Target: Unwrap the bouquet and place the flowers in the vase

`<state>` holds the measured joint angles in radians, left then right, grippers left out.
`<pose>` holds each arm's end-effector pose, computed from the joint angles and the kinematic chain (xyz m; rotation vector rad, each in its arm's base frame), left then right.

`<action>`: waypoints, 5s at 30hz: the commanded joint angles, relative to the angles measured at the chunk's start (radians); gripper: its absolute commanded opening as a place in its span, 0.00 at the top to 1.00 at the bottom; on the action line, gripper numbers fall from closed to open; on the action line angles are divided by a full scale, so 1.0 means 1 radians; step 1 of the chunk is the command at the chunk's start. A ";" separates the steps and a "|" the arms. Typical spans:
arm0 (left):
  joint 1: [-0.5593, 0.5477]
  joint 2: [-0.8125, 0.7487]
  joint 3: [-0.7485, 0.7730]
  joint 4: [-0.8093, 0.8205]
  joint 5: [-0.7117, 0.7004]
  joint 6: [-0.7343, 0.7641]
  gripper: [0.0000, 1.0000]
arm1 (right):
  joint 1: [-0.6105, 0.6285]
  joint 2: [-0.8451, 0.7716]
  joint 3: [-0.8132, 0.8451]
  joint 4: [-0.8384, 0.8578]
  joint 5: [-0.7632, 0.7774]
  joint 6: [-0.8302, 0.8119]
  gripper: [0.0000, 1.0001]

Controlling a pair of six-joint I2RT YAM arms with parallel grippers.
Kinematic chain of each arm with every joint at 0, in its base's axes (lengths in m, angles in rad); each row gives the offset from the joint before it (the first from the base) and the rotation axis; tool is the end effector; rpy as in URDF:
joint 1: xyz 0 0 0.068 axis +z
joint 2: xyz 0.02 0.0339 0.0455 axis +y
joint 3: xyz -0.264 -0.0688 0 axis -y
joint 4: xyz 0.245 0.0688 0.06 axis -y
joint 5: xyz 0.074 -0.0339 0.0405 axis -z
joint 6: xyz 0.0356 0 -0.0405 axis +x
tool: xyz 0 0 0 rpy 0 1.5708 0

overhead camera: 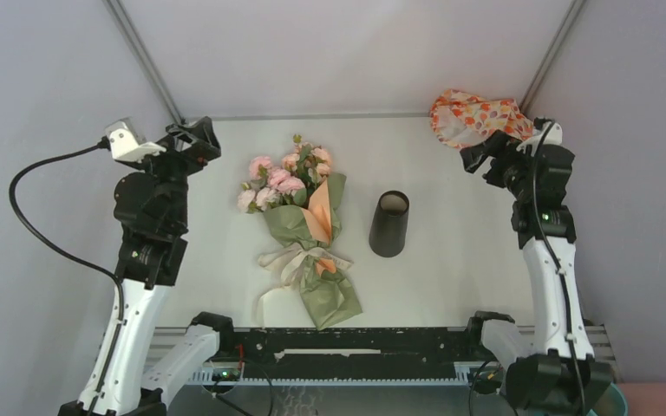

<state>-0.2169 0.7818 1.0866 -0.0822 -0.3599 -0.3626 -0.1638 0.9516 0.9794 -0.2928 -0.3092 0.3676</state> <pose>0.1521 -0.0207 0.4540 -0.3997 1.3071 -0.2443 0.2131 -0.0242 0.3670 0.2702 1.8241 0.4263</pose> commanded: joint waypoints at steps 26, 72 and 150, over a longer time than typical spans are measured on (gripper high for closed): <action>0.031 0.203 0.318 -0.301 0.171 -0.079 0.00 | 0.965 0.679 1.254 -0.531 0.222 -0.172 0.08; 0.039 -0.098 0.036 -0.631 -0.440 -0.340 0.00 | 1.340 1.196 0.807 -0.395 0.214 -0.163 0.64; -0.526 0.507 -0.529 0.284 0.309 -0.206 0.43 | 0.783 0.813 0.772 -0.349 0.079 -0.109 1.00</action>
<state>-0.7200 1.2675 0.5220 0.1402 -0.0704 -0.5602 0.6430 1.8397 1.7611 -0.6968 -0.2207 0.2417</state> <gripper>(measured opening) 0.585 0.007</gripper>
